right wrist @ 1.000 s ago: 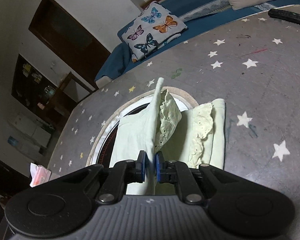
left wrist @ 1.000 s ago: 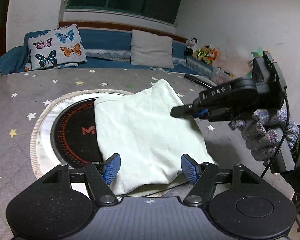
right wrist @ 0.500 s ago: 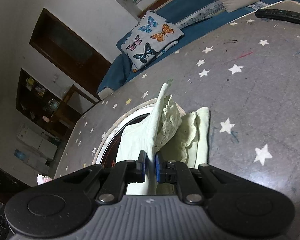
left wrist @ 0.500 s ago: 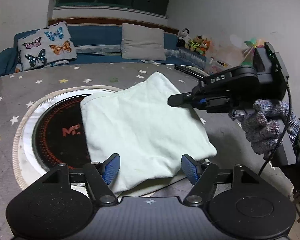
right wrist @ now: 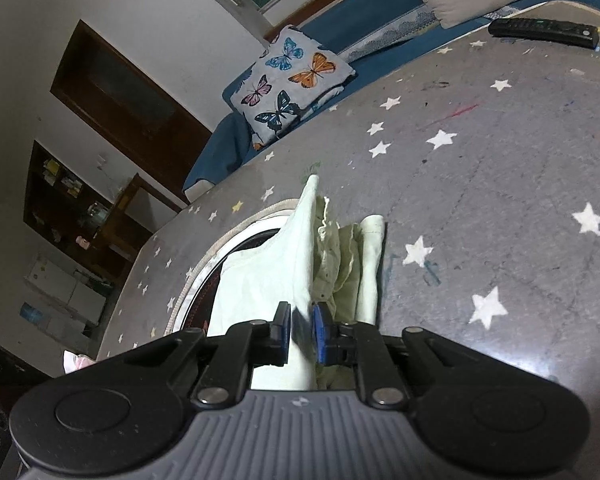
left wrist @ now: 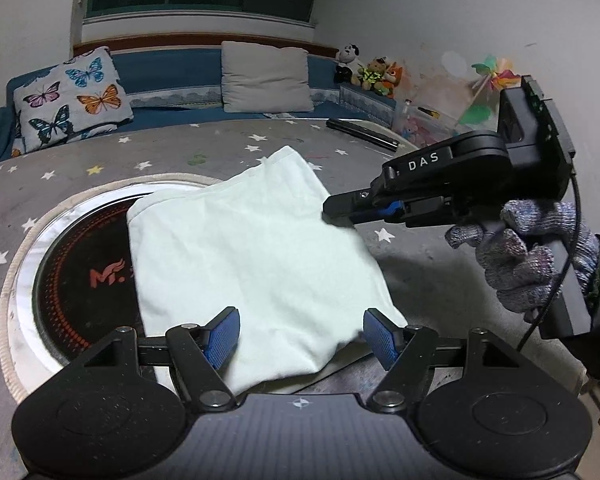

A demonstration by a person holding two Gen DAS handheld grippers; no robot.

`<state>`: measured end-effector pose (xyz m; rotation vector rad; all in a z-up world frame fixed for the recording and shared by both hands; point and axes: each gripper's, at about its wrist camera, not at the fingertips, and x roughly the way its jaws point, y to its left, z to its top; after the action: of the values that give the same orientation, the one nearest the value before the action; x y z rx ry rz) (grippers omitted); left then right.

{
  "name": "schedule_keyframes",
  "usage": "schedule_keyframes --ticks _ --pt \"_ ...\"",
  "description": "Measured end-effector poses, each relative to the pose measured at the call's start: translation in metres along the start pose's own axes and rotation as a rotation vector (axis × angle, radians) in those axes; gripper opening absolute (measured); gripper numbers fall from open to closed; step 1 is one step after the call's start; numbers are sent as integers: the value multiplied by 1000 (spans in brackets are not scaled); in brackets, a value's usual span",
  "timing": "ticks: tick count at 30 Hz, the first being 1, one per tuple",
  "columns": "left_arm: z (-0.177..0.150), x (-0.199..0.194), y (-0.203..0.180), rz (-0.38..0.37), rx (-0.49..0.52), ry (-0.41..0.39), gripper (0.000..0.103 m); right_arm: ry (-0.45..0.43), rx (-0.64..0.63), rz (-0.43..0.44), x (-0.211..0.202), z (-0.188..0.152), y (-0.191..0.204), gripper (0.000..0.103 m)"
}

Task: Fold clothes

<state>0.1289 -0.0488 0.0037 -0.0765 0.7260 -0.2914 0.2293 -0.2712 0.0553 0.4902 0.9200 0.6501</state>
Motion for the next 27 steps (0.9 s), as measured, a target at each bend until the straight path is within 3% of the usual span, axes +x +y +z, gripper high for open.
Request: schedule_keyframes --ticks 9,23,25,27 --pt "-3 18 -14 -27 47 27 69 30 -48 -11 -26 -26 1 13" --pt "-7 23 -35 -73 103 41 65 59 40 101 -38 -67 -11 13" --pt "-8 21 -34 -74 108 38 65 35 46 99 -42 -66 -12 4" --pt "-8 18 -31 -68 112 34 65 11 52 96 -46 -65 -14 1"
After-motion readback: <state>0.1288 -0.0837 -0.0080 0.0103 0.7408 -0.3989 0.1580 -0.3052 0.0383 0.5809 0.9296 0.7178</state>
